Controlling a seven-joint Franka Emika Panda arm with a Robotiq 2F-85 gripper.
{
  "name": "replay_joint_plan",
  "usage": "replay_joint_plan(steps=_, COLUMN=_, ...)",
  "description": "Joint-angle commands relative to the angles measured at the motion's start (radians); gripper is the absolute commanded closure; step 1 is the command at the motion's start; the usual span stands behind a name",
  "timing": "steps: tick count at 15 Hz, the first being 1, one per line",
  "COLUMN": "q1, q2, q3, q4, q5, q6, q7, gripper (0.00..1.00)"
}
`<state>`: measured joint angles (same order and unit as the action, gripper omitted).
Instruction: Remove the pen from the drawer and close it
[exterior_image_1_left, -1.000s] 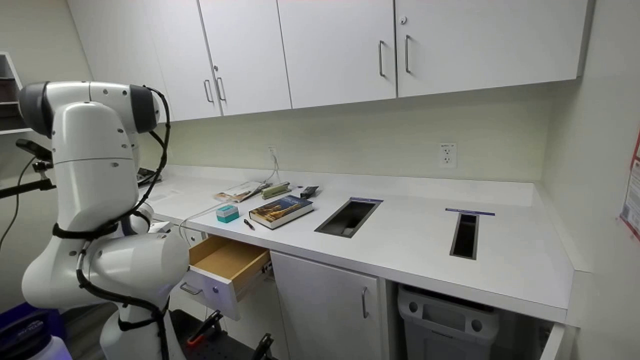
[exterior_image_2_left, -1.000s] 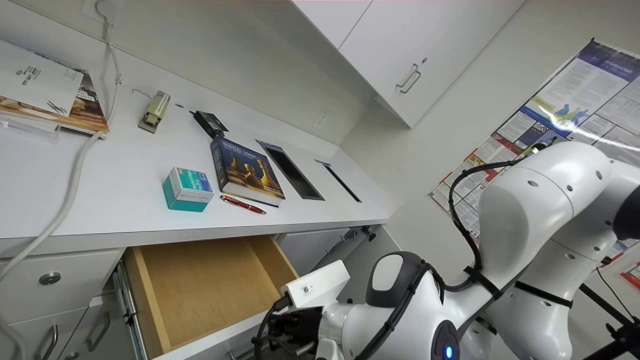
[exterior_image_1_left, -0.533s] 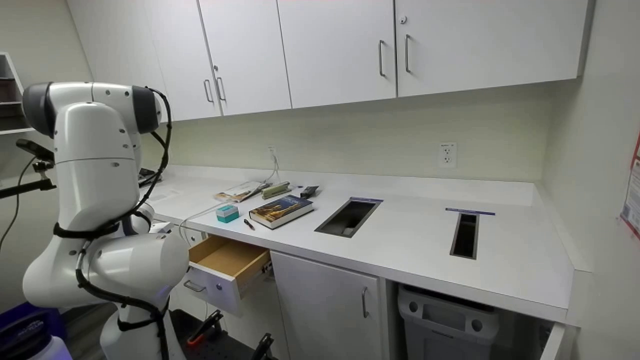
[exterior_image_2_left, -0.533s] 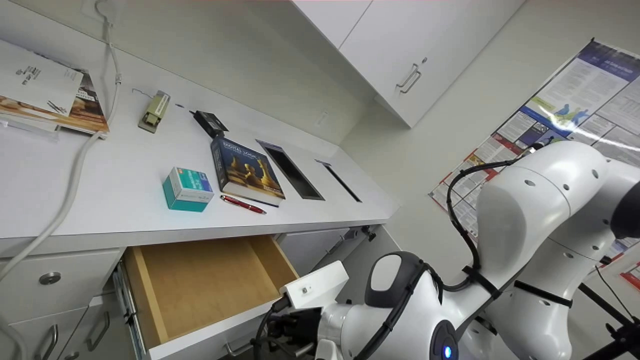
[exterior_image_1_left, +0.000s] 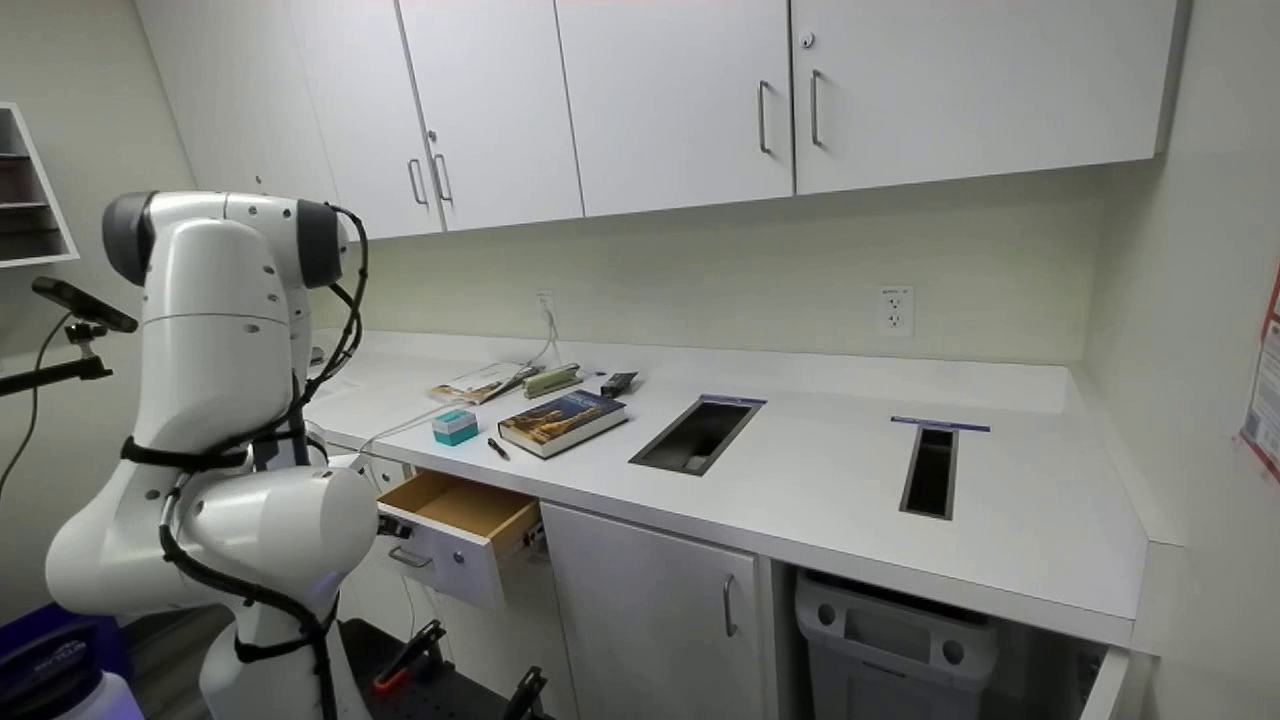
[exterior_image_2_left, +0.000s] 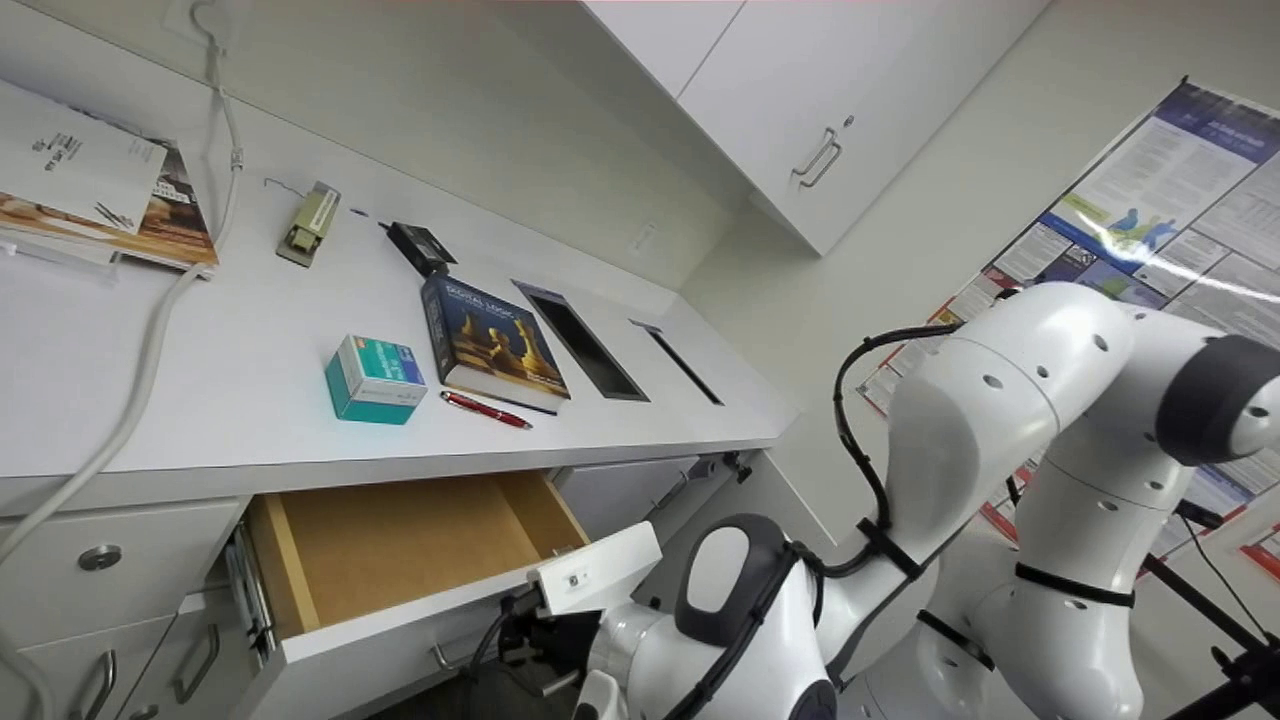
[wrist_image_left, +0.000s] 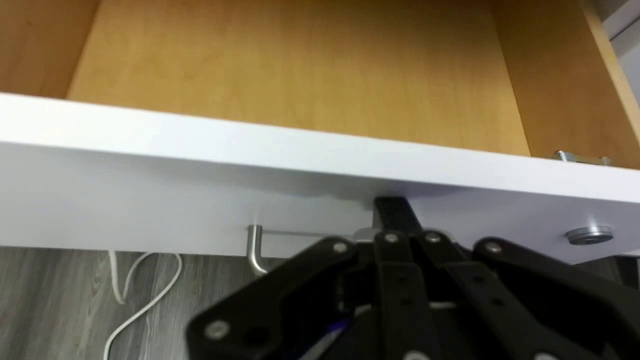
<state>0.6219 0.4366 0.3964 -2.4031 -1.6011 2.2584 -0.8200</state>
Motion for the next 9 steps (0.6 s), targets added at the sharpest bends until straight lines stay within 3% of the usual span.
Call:
replay_joint_plan(steps=1, q1=-0.025, q2=0.128, q3=-0.041, q4=0.098, q5=-0.137, q6=-0.070, q7=0.071, gripper=1.00)
replay_joint_plan(steps=6, q1=-0.068, q2=0.239, q3=-0.083, q4=0.213, q5=-0.278, q6=-0.102, q7=0.097, gripper=1.00)
replay_joint_plan(steps=9, q1=-0.089, q2=0.260, q3=-0.080, q4=0.264, q5=-0.294, q6=-0.112, q7=0.073, gripper=1.00)
